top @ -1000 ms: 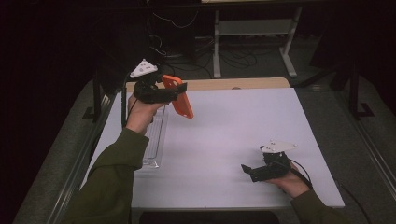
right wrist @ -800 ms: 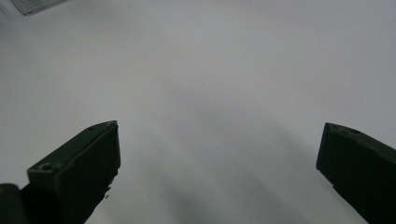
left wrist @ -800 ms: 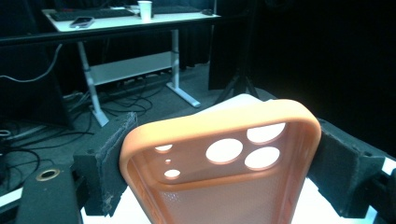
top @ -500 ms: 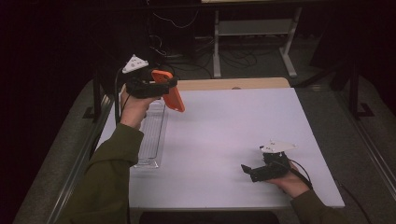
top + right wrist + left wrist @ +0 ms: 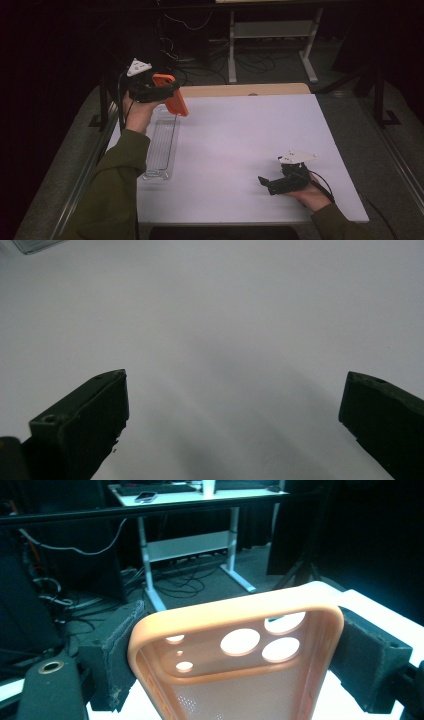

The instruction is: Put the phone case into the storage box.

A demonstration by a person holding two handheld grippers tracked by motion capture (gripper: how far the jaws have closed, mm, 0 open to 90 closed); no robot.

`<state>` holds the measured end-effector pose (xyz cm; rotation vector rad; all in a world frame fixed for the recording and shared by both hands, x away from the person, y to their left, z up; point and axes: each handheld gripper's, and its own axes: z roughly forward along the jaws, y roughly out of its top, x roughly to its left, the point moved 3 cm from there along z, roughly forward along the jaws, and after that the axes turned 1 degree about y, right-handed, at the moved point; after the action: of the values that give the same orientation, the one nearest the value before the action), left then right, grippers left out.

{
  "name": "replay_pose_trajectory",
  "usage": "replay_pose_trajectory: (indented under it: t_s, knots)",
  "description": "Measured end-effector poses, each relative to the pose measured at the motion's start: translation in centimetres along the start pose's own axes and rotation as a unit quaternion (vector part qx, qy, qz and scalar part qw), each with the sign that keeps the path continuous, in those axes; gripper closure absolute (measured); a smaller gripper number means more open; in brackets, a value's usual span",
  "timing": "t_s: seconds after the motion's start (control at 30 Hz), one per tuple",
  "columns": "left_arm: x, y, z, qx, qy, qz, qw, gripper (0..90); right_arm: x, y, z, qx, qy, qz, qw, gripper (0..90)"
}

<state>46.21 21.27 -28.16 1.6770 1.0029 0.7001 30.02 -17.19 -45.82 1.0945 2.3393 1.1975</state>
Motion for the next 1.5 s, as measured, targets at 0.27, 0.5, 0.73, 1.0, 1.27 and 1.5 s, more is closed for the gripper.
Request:
replay_pose_trajectory:
  t_s: [0.27,0.5,0.73,1.0,1.27,1.5]
  knots:
    - [1.6,-0.5,0.1,0.005,0.033,-0.008,0.9994,15.3,0.0,0.0,0.0,-0.001,0.001,0.000,1.0000,0.0]
    - [2.5,-1.0,0.5,0.011,0.063,-0.006,0.9980,15.3,0.0,0.0,0.0,-0.001,0.001,0.000,1.0000,0.0]
    - [3.1,-1.6,1.2,0.020,0.094,-0.004,0.9954,15.2,0.0,0.0,0.0,-0.001,0.001,0.000,1.0000,0.0]
    - [3.5,-2.1,2.0,0.036,0.138,0.004,0.9897,15.2,0.0,0.0,0.0,0.000,0.001,0.000,1.0000,0.0]
    - [3.8,-2.7,2.9,0.044,0.159,-0.012,0.9863,15.2,0.0,0.0,0.0,-0.001,0.003,0.002,1.0000,0.0]
    - [3.8,-3.5,3.6,0.055,0.167,-0.008,0.9844,15.1,0.1,0.0,0.0,-0.002,0.005,-0.001,1.0000,0.0]
